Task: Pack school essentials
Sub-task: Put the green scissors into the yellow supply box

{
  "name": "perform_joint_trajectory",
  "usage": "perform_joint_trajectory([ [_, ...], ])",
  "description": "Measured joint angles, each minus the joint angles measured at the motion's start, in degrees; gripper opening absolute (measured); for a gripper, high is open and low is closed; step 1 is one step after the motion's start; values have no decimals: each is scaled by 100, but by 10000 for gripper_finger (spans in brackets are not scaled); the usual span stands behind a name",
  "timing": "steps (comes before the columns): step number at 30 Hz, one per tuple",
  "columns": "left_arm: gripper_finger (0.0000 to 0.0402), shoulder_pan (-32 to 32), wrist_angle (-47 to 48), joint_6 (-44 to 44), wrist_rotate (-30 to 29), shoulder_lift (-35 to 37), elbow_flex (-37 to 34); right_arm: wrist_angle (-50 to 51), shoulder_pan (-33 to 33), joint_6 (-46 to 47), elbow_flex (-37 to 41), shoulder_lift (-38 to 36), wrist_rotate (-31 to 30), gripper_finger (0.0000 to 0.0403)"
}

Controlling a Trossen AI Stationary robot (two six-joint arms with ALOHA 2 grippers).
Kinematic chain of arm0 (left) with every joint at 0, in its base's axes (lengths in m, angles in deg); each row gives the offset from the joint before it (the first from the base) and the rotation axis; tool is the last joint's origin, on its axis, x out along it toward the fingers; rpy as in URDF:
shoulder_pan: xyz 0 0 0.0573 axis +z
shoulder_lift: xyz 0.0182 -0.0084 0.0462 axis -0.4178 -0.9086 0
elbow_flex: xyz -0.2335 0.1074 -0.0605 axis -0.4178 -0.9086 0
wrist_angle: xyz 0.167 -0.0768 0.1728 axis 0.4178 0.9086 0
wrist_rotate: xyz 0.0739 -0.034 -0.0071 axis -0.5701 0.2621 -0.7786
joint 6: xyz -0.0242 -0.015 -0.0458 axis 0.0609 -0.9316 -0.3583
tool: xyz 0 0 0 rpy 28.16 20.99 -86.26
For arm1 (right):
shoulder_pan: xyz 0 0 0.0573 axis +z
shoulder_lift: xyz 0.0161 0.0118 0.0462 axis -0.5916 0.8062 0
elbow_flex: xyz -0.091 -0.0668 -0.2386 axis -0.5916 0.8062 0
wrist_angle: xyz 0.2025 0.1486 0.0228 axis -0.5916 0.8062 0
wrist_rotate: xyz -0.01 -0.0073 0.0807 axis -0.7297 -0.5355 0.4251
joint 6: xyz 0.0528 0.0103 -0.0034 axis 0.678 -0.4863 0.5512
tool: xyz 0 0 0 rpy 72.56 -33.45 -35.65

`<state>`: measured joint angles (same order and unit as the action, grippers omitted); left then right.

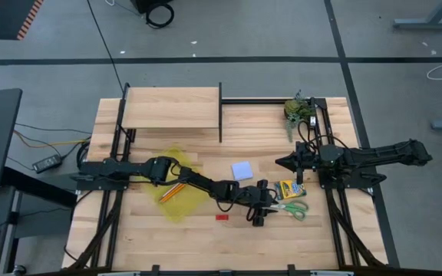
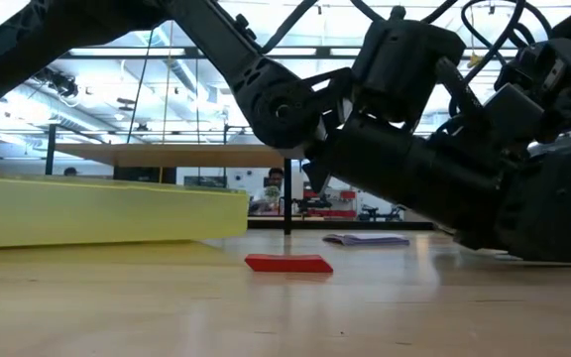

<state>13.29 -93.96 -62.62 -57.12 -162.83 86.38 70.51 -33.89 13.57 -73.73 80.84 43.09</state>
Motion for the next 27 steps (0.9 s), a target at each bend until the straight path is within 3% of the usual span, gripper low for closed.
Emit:
perform_joint_trajectory([
  [6,110,4,144,-419,-60,-74,17,0,1,0,0,0,0,10],
  [12,48,-35,273,-297,-117,-89,11,1,1,0,0,0,0,10],
  [27,48,-35,181,-530,-101,-103,-13,1,1,0,0,0,0,10],
])
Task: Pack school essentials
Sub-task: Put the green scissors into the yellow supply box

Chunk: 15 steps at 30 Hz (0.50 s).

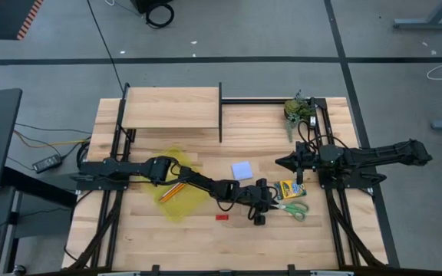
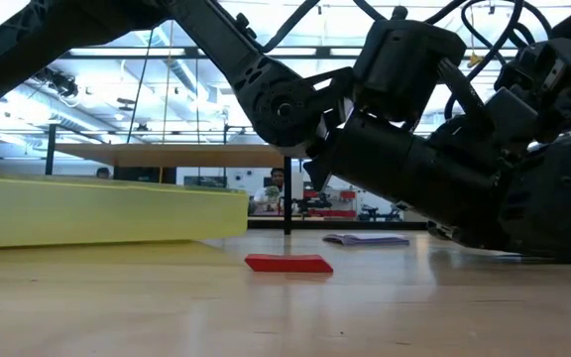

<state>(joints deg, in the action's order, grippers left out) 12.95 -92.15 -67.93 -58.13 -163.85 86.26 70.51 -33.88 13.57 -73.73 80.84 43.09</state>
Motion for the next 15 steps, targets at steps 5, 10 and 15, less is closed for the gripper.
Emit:
perform_joint_trajectory([
  [5,48,-2,-6,-52,2,0,0,1,0,0,0,0,0,10],
  [10,48,-2,-99,-48,-2,41,-5,0,0,0,0,0,0,10],
  [15,48,-4,-177,-59,-22,80,-15,1,-1,0,0,0,1,10],
])
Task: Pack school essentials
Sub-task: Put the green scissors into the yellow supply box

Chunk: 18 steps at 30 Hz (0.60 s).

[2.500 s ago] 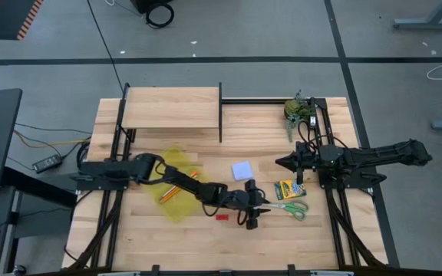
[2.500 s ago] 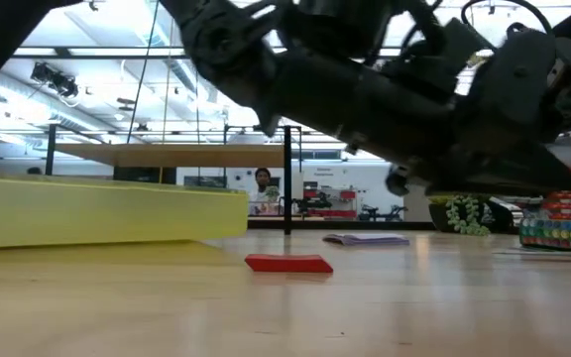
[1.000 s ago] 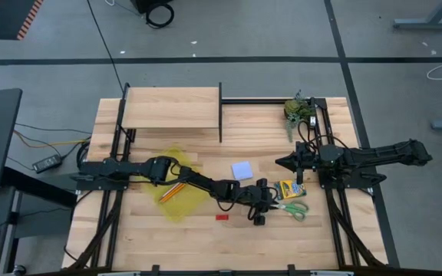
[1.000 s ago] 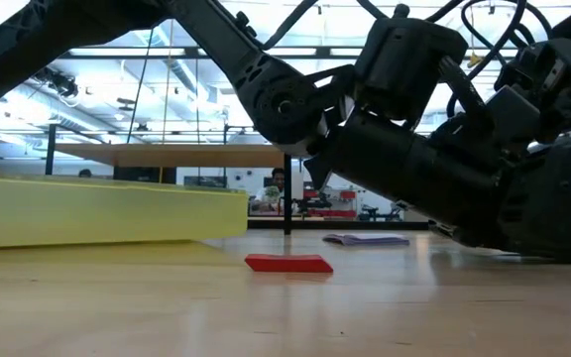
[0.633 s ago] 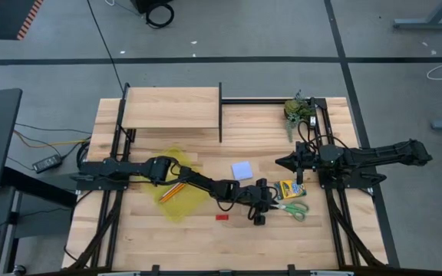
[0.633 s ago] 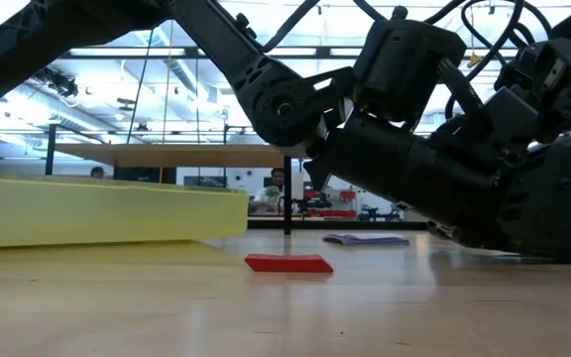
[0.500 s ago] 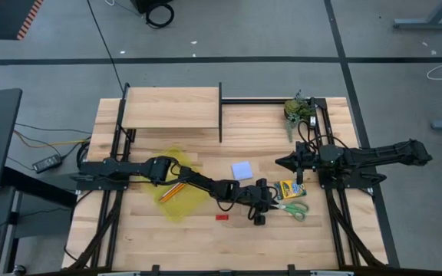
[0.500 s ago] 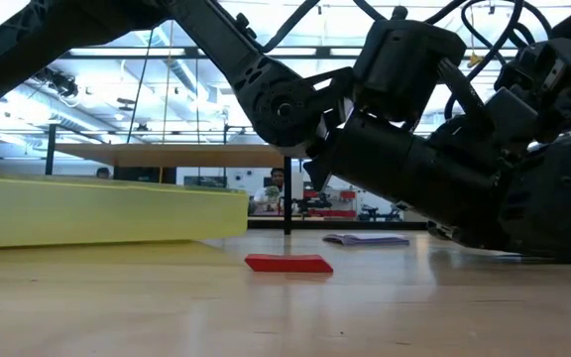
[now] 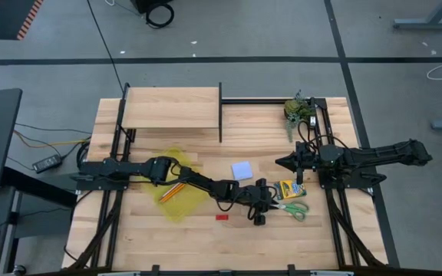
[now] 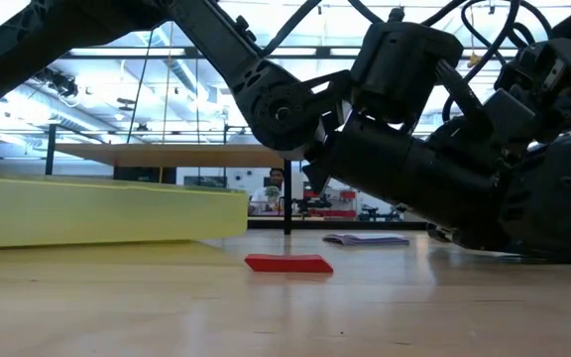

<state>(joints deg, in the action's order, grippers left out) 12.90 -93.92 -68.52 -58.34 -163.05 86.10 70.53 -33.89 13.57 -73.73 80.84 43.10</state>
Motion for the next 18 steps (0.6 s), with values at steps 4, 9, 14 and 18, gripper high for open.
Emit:
perform_joint_trajectory([
  [4,48,20,17,4,23,37,0,0,1,0,0,1,-1,10],
  [9,48,22,-24,1,17,43,0,-2,1,0,0,1,-1,10],
  [14,48,17,19,0,4,97,-7,-2,0,0,0,1,-1,10],
  [18,48,13,96,2,-2,176,-20,0,1,0,0,2,-1,10],
])
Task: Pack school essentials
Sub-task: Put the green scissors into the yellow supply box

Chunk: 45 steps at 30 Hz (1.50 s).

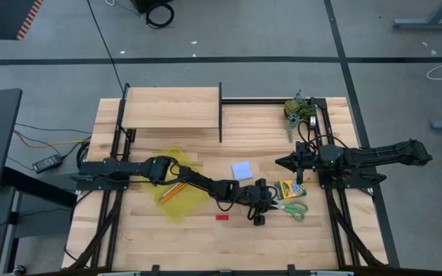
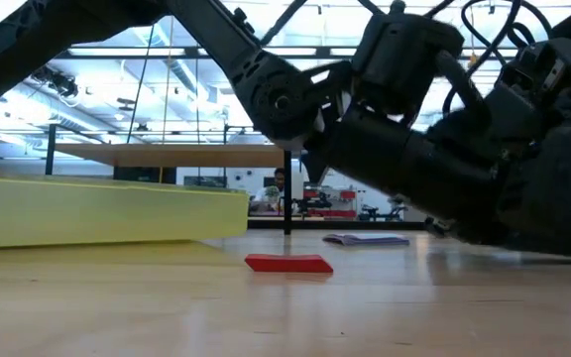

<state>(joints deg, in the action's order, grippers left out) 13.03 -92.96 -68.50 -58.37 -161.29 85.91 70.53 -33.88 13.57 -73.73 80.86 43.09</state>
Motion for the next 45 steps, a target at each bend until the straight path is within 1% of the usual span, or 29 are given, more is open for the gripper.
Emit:
perform_joint_trajectory([
  [11,48,0,-51,42,-21,259,10,0,0,1,0,-1,0,10],
  [18,48,-5,-67,-74,-64,267,20,0,0,2,0,0,0,10],
  [22,48,-9,20,-151,-98,391,26,0,0,0,0,0,0,10],
  [33,48,-9,771,-192,-357,1097,29,0,0,0,0,0,0,10],
  [40,48,-73,1366,-168,-815,1588,32,0,0,0,0,0,0,10],
  [45,48,-99,2043,-378,-879,1810,31,0,0,1,0,0,0,10],
])
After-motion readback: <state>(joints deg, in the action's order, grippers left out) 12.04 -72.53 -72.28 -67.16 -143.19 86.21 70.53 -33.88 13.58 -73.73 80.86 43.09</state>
